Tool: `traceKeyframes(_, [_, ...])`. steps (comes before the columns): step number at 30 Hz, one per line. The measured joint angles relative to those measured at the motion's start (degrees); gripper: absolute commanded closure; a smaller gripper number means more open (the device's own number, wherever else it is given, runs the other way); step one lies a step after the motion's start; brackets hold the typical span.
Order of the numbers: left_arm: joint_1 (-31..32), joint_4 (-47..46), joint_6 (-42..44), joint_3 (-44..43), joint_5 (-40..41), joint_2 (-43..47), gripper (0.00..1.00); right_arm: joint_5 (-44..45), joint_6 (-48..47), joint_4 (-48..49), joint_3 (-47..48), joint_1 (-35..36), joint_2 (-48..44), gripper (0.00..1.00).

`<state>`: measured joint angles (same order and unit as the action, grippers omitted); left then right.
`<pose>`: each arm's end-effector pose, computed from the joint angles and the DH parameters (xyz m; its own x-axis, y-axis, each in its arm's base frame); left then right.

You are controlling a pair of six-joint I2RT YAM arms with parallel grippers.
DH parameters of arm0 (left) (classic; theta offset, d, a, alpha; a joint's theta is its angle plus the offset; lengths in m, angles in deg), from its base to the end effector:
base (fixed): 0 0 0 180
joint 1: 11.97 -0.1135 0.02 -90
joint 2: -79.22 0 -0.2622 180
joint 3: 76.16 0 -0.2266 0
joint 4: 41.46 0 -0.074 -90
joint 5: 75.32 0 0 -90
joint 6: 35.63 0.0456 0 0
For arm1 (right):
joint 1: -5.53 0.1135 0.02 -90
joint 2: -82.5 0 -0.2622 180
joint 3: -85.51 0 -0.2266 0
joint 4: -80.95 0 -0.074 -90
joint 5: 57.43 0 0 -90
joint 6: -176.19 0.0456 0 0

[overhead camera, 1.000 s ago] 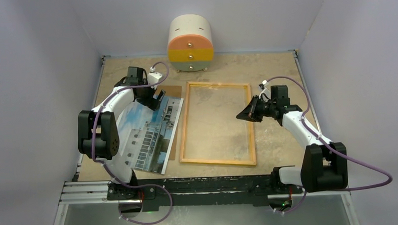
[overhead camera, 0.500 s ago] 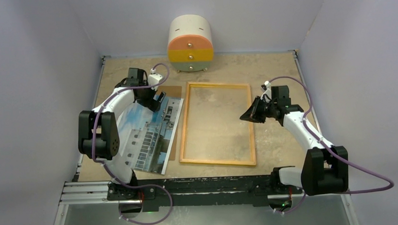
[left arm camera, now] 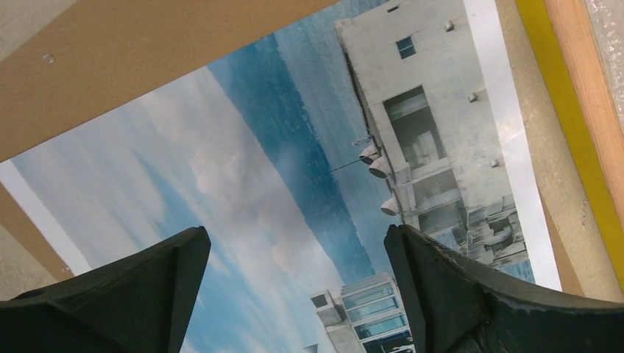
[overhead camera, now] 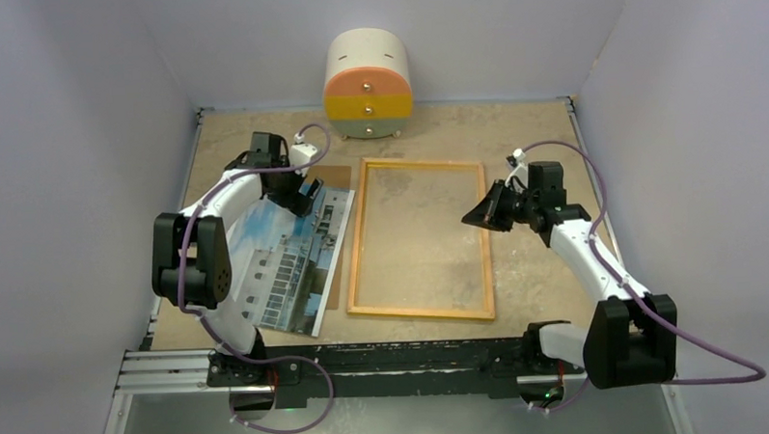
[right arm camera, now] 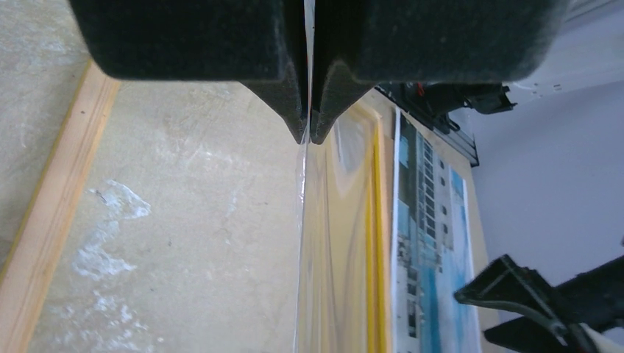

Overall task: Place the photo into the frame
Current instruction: Place the photo frame item in the photo frame.

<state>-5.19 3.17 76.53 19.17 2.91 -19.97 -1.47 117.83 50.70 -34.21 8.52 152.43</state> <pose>0.3386 -0.0496 0.2137 -0.7068 0.4559 -0.5410 0.5248 0.8507 0.0312 0.2375 0.0380 0.2501 -0.7930 0.3939 -0.4648 -0.0659 0.7030 0.7081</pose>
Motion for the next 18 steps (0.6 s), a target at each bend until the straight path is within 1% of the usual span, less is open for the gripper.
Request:
traceKeyframes(6, [2.43, -0.68, 0.0, 1.38, 0.07, -0.04, 0.0, -3.52, 0.92, 4.13, -0.15, 0.0, -3.13, 1.0])
traceKeyframes(18, [3.85, -1.68, 0.0, 1.86, 0.68, -0.31, 0.0, -7.54, 3.58, 10.19, -0.44, 0.0, -2.21, 1.0])
